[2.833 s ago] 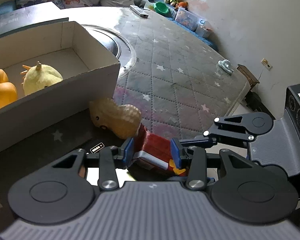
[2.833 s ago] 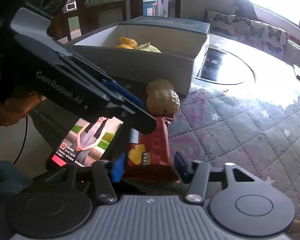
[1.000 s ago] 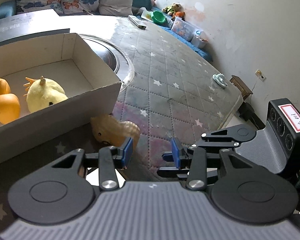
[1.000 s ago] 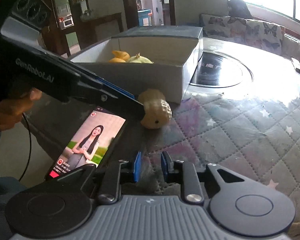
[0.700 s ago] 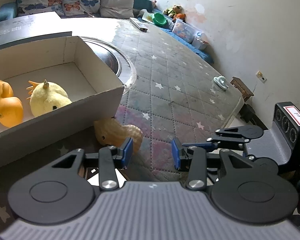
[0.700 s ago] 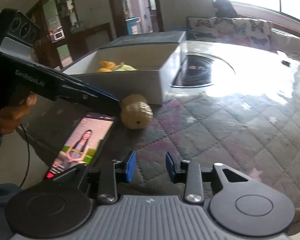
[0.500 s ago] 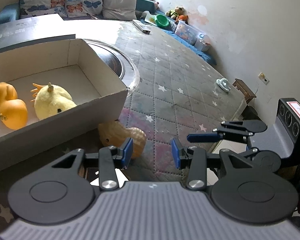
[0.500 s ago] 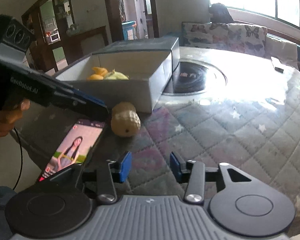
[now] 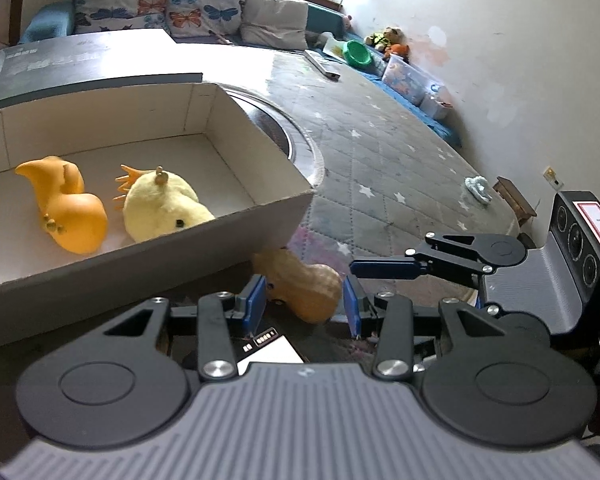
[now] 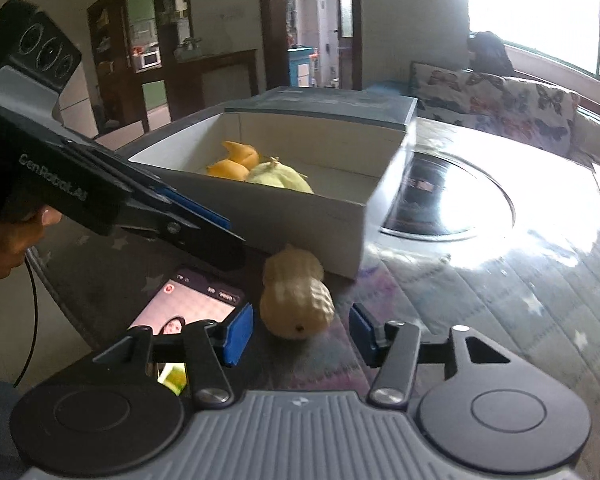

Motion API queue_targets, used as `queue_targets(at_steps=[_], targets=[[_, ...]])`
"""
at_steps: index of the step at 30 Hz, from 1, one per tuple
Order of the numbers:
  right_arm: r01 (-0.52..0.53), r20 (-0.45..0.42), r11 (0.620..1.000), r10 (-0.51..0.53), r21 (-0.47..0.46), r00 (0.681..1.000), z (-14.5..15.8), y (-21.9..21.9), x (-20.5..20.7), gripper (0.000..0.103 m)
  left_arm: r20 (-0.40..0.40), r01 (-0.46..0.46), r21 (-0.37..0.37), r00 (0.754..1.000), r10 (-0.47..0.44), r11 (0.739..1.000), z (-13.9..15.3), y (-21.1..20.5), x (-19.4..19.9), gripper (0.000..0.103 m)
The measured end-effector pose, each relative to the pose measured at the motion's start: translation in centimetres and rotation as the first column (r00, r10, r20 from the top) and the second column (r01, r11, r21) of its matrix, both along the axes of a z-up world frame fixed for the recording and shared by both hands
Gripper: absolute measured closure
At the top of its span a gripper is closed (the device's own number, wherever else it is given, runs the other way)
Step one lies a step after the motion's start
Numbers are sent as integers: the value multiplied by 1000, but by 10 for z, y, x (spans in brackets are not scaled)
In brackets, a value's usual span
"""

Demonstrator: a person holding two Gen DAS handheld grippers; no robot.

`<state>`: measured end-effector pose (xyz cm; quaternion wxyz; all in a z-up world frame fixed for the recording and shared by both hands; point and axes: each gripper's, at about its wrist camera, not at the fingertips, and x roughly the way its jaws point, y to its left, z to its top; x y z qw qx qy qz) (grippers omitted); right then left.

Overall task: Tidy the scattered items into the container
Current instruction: 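Close the left tool on the tan peanut-shaped toy, then lift the peanut toy into the box and open the left tool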

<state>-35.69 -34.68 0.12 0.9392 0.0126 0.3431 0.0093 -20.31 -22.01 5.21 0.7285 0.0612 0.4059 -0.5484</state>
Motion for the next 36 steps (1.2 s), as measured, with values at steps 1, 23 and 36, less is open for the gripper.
queue_targets(at_steps=[1, 23, 36], targets=[[-4, 1, 1000, 4, -7, 1000, -1, 1, 4, 42, -4, -4, 0, 1000, 4, 1000, -1, -1, 2, 61], [-2, -42, 1000, 3, 27, 999, -21, -5, 31, 53, -92, -23, 27, 995, 26, 999, -26, -32, 23, 60], [14, -38, 999, -12, 50, 999, -24, -8, 26, 58, -147, -23, 14, 989, 25, 1000, -34, -34, 29, 57]])
